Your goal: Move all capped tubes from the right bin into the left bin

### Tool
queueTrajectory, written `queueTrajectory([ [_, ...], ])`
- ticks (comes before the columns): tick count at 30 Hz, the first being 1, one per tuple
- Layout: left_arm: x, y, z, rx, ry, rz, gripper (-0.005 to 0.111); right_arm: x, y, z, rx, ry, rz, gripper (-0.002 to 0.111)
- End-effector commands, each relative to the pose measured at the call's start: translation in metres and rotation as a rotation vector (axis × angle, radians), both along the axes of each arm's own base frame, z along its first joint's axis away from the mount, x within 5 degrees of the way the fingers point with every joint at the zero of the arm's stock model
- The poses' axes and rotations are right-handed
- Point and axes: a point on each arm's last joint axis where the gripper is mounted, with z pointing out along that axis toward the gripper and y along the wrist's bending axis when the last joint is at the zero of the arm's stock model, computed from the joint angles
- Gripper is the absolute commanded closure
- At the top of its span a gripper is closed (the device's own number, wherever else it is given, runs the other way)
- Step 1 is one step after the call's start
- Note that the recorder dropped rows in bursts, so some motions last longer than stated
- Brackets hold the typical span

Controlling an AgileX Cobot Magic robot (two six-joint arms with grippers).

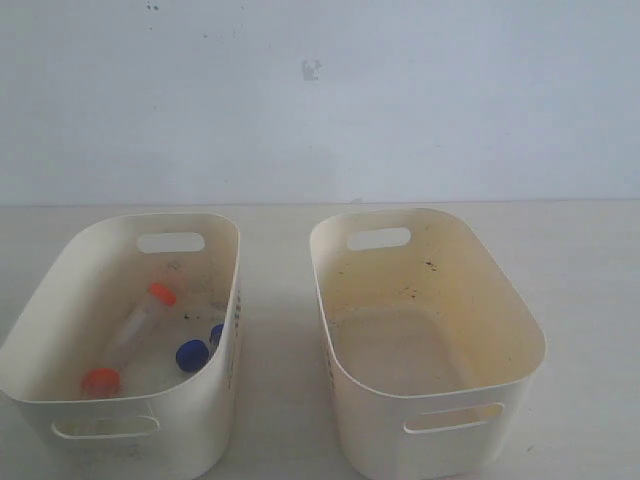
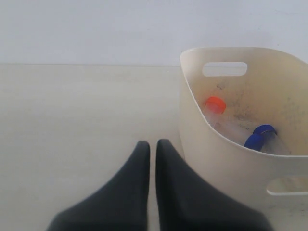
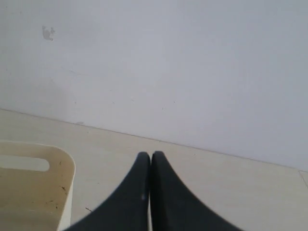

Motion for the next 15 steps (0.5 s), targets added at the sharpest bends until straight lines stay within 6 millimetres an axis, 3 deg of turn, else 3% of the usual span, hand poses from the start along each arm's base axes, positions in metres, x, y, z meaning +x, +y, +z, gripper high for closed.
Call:
queueTrajectory([
  [1,0.000,0.000,0.000,-0.003,-0.004,0.004,0.103,-0.025,-0.004,-0.016,0.005,0.011,-0.004,0.109],
  [11,0.000,0.000,0.000,-0.003,-0.004,0.004,0.103,-0.085,-0.013,-0.097,0.056,-0.039,-0.011,0.109],
  [15,0.000,0.000,0.000,-0.003,-0.004,0.004,0.103,-0.099,-0.016,-0.107,0.110,-0.104,-0.037,0.109],
])
